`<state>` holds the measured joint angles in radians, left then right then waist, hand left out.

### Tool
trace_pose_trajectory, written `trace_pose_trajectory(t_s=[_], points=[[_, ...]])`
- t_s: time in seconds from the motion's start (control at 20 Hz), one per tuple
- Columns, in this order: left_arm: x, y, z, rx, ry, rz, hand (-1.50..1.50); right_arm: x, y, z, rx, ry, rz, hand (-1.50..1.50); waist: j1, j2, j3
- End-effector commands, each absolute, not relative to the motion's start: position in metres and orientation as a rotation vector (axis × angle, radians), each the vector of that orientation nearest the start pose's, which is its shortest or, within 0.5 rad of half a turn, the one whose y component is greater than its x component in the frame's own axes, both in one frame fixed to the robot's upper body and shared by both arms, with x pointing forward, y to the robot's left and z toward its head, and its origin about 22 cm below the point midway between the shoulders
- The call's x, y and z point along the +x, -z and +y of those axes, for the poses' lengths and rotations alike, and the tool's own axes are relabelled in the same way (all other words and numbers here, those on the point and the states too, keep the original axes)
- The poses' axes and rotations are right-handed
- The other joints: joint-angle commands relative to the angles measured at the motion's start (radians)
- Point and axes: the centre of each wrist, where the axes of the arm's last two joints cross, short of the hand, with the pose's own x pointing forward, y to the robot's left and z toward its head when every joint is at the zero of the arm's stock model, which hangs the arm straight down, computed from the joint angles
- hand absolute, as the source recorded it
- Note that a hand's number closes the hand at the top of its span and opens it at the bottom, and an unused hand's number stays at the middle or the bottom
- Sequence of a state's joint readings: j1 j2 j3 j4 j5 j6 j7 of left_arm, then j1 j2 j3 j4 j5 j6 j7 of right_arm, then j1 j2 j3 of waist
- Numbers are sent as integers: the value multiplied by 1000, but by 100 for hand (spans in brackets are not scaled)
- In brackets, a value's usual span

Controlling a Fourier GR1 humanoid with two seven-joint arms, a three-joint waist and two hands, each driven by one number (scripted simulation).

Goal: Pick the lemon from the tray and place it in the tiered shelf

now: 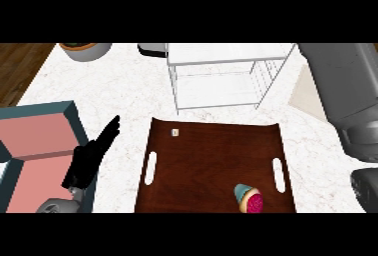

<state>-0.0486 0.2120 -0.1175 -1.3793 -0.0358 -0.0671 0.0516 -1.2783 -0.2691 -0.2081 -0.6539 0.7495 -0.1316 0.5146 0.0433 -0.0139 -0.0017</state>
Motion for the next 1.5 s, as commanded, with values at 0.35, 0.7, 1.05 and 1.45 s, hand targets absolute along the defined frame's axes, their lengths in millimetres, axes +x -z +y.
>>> trace_pose_trajectory(t_s=[0.35, 0.7, 1.05, 1.45], points=[[256, 26, 250, 65, 338, -1339, 0, 468, -200, -163, -409, 102, -1552, -150, 23, 39, 4], [242, 34, 254, 81, 304, -1331, 0, 469, -213, -200, -628, 424, -1685, -150, -16, 21, 2], [241, 31, 269, 107, 276, -1311, 0, 448, -205, -297, -763, 591, -1541, -150, -59, 6, 2], [244, 25, 254, 117, 251, -1299, 0, 376, -198, -383, -763, 465, -1607, -150, -68, 4, 2]])
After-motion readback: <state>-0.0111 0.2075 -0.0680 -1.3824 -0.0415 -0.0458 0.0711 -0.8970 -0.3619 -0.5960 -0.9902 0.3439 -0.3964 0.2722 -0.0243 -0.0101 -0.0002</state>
